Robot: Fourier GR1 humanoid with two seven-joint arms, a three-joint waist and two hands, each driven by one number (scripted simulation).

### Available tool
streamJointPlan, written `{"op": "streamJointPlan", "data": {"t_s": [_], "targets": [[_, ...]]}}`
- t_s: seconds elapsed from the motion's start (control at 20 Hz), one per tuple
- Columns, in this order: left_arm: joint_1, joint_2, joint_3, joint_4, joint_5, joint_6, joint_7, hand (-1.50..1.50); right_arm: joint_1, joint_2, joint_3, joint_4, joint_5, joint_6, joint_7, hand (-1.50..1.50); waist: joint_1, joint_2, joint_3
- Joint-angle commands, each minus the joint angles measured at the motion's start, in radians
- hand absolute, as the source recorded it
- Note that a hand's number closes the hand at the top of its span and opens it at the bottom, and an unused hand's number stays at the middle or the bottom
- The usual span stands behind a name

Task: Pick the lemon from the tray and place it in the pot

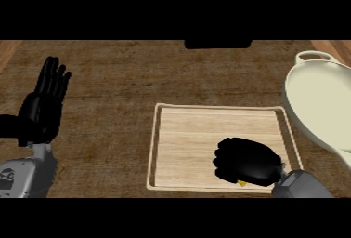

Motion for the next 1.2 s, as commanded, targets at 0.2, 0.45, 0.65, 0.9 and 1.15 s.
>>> {"op": "streamJointPlan", "data": {"t_s": [0.2, 0.45, 0.65, 0.9, 1.15], "targets": [[0.023, 0.033, 0.053, 0.012, 0.005, 0.011, 0.007, 0.0, 0.406, 0.139, -0.005, -0.32, 0.021, -0.09, 0.357, 1.5, -0.079, -0.005, 0.012], [0.032, 0.052, 0.065, -0.021, 0.027, -0.02, 0.006, 0.0, 0.562, 0.119, -0.126, -0.637, 0.043, -0.143, 0.512, 1.5, -0.05, 0.0, 0.012], [0.027, 0.017, 0.037, -0.015, 0.021, -0.011, 0.008, 0.0, 0.655, 0.151, -0.222, -0.879, -0.026, -0.147, 0.59, 1.5, -0.033, 0.006, 0.013], [-0.03, 0.002, 0.009, -0.011, 0.003, -0.002, 0.029, 0.0, 0.642, 0.195, -0.393, -0.935, -0.109, -0.182, 0.637, 1.5, -0.002, 0.015, 0.014], [0.033, 0.019, 0.023, -0.06, 0.015, -0.022, 0.031, 0.0, 0.543, 0.14, -0.705, -0.858, -0.296, -0.102, 0.616, 1.5, 0.019, 0.015, 0.015]]}}
